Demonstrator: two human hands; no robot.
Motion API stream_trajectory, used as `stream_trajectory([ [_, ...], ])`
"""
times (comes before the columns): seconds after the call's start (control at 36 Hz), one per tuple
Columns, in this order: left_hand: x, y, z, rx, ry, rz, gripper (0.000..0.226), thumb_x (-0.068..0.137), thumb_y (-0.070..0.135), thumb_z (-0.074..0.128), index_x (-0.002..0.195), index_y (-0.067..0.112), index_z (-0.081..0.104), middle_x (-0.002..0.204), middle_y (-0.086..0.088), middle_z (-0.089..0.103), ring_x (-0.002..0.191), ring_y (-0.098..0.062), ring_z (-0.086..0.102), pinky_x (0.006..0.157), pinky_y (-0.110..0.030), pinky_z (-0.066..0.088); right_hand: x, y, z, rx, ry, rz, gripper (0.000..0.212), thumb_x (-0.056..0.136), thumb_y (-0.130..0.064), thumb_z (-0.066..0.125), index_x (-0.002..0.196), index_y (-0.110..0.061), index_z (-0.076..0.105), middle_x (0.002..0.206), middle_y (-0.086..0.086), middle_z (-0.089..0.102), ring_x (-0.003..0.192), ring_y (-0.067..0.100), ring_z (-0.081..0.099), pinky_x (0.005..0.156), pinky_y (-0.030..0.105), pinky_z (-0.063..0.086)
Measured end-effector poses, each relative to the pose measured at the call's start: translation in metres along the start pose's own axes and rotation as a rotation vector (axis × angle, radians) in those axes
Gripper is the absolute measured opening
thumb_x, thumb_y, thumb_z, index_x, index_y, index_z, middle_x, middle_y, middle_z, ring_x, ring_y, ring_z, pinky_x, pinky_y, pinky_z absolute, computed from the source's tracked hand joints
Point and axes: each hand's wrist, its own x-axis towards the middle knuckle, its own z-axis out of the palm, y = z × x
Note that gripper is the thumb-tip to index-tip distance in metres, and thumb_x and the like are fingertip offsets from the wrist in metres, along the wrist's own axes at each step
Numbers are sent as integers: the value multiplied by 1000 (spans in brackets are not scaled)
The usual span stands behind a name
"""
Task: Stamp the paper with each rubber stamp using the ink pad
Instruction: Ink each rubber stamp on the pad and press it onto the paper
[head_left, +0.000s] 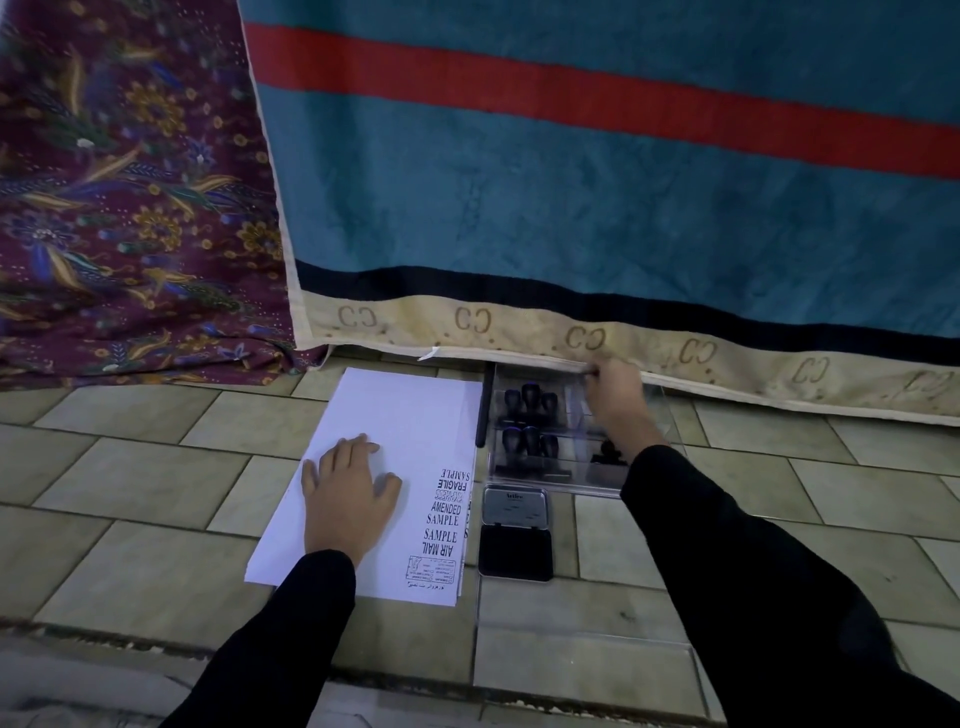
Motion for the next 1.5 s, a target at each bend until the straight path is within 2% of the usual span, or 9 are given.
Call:
stream_trajectory([
  [0.25,0,1,-1,-2,-23,-9,45,83,37,45,124,19,51,140,2,49,136,-21,34,115,-49,12,4,47,-20,-244,-129,163,20,88,3,49,103,7,61,107,25,62,98,36,61,75,34,50],
  [0.47,1,0,-1,-27,-22,-20,39,84,28,56,122,20,51,141,4,49,136,-20,34,117,-49,11,8,42,-14,-363,-192,135,23,85,-2,58,108,4,58,115,23,60,108,36,58,85,37,49],
  [0.78,0,-1,-6,-103,-35,-38,40,85,27,59,125,23,52,143,6,47,141,-16,29,118,-47,7,14,40,-13,-380,-211,50,24,90,-6,51,111,3,59,120,21,59,113,32,55,94,33,46],
  [0.89,0,-1,-8,-233,9,-19,39,87,20,63,125,24,54,144,8,48,144,-13,24,119,-44,8,14,42,-14,-270,-179,72,25,86,-3,56,110,3,62,115,22,63,108,35,59,88,35,49],
  [1.03,0,-5,-14,-622,18,-132,32,91,10,58,117,30,60,136,8,56,140,-12,33,117,-46,26,7,44,-21,-107,-95,57,20,84,-1,61,103,1,59,108,24,63,99,36,60,79,36,49],
  [1.19,4,1,-31,-998,-8,-298,27,95,9,51,109,27,65,124,14,60,128,-10,49,100,-22,34,-20,31,-44,101,110,-57,25,84,-4,64,109,-1,61,111,19,61,92,32,63,76,27,44],
  [1.36,-8,18,-28,-582,2,84,24,92,19,62,114,28,62,128,21,56,137,-4,34,115,-47,28,-94,-4,-44,281,35,-153,22,80,-15,72,101,-16,67,88,0,67,69,5,62,61,11,47],
  [1.44,-24,34,-25,-497,-145,310,38,86,53,62,120,38,56,130,43,38,135,15,21,117,-38,18,-131,-15,-29,295,-106,-262,25,80,-13,72,104,-14,67,95,0,69,76,6,65,72,7,52],
  [1.5,-32,43,-19,-369,-268,410,62,78,77,50,130,45,45,139,42,29,137,18,9,118,-33,9,-149,-18,-20,293,-163,-329,27,80,-12,72,106,-12,67,100,3,67,77,7,65,75,3,49],
])
